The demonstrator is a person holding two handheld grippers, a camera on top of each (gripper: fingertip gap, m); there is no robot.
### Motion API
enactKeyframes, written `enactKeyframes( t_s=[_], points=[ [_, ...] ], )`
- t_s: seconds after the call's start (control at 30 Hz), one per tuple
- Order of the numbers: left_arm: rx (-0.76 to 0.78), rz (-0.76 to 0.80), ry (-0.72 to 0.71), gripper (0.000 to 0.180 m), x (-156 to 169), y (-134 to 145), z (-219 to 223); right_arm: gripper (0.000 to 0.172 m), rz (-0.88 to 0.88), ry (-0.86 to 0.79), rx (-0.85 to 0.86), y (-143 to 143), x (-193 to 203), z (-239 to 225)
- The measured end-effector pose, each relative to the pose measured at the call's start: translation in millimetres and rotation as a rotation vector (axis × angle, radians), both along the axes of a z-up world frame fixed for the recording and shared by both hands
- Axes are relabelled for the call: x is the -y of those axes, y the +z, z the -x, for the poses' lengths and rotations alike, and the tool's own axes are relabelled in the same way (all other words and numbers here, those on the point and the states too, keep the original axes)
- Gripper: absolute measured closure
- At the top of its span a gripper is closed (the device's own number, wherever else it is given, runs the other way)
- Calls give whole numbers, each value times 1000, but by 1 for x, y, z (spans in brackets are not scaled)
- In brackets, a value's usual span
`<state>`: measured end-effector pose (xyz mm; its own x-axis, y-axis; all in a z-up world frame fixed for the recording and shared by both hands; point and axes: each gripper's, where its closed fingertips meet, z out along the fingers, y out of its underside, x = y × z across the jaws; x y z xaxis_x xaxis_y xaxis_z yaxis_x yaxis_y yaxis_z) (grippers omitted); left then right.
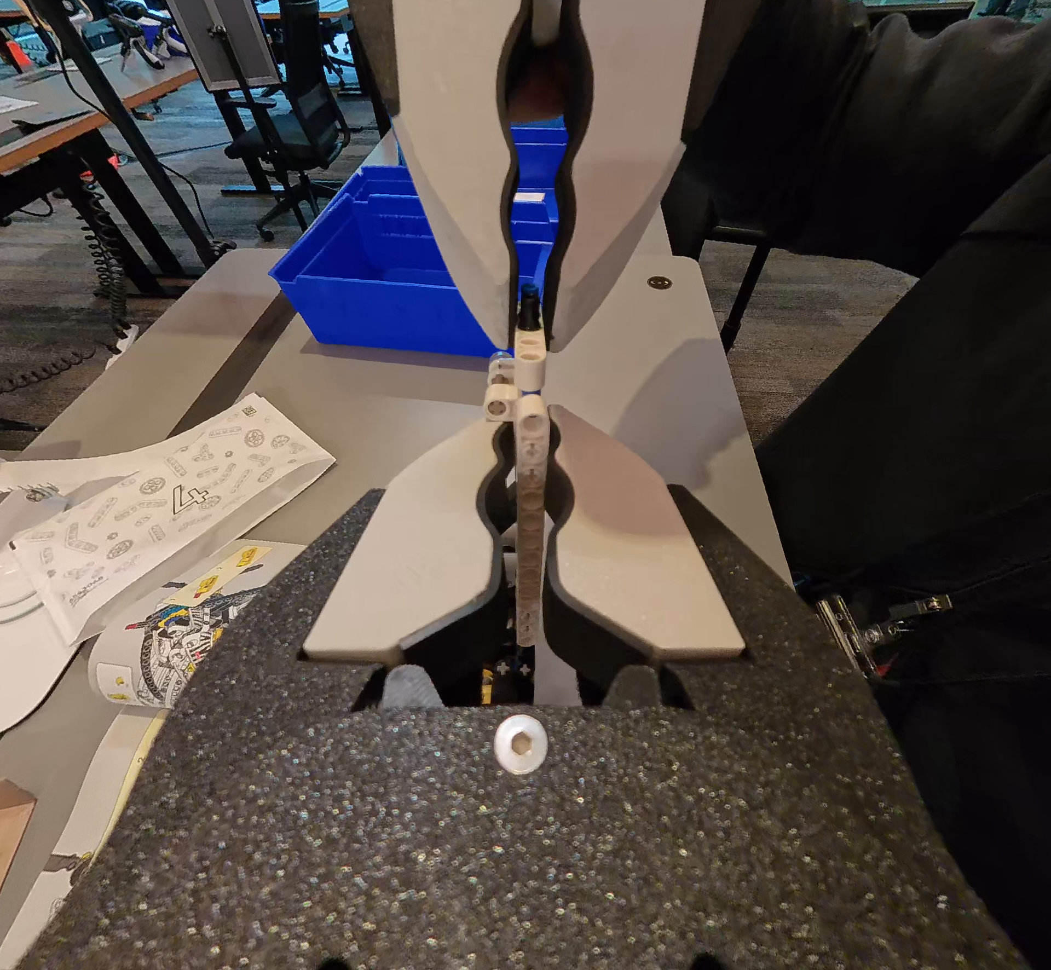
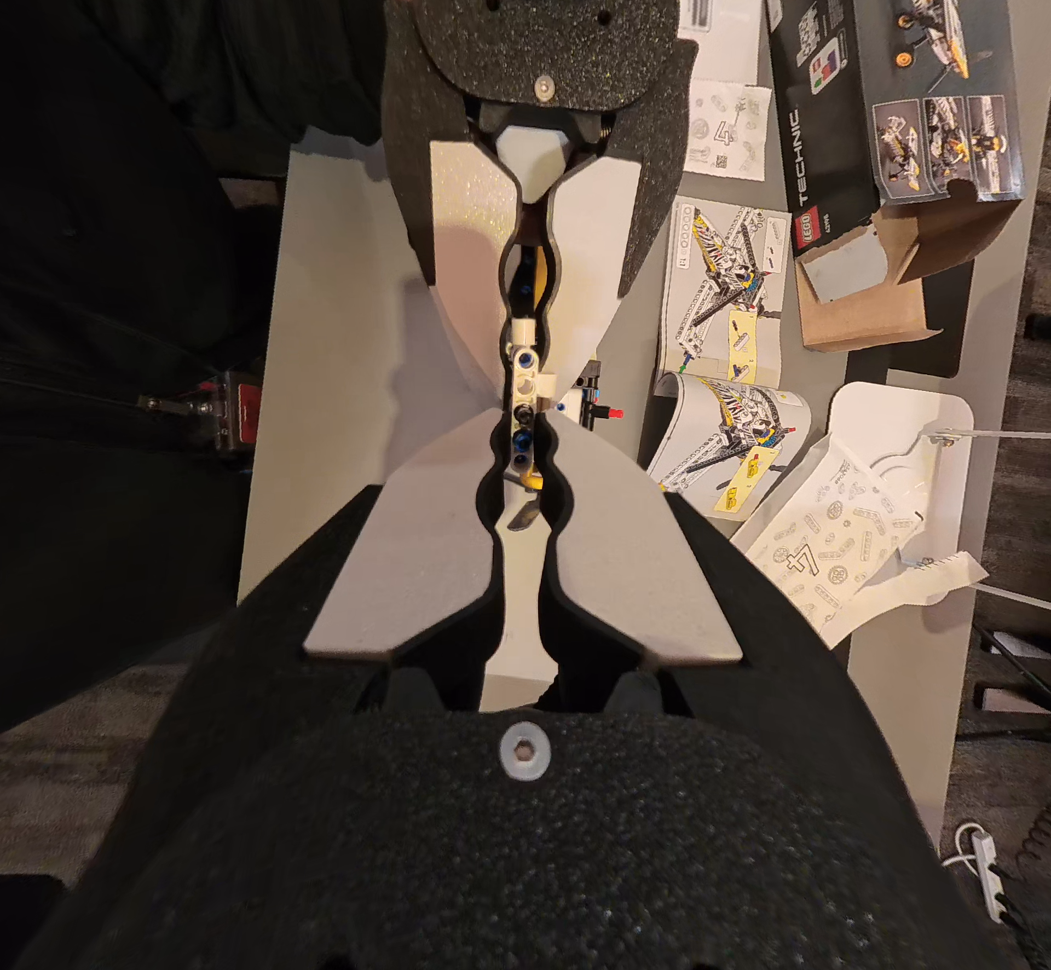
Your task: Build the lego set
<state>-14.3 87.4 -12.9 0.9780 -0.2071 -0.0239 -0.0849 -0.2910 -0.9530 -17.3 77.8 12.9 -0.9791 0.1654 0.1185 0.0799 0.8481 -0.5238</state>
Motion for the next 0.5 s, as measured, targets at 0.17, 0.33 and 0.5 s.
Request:
enactKeyframes(
  t_s=[0.17, 0.33, 0.5],
  points=[
    [-2, -2, 12, 174, 1, 1, 2, 165, -3, 17, 32, 0, 1, 1],
    [-9, -15, 13, 173, 1, 3, 2, 165, 71, 19, 86, 3, 3, 2],
    [-22, 2, 28, 174, 0, -2, 6, 164, 55, 14, 91, -3, 1, 5]
  ],
)
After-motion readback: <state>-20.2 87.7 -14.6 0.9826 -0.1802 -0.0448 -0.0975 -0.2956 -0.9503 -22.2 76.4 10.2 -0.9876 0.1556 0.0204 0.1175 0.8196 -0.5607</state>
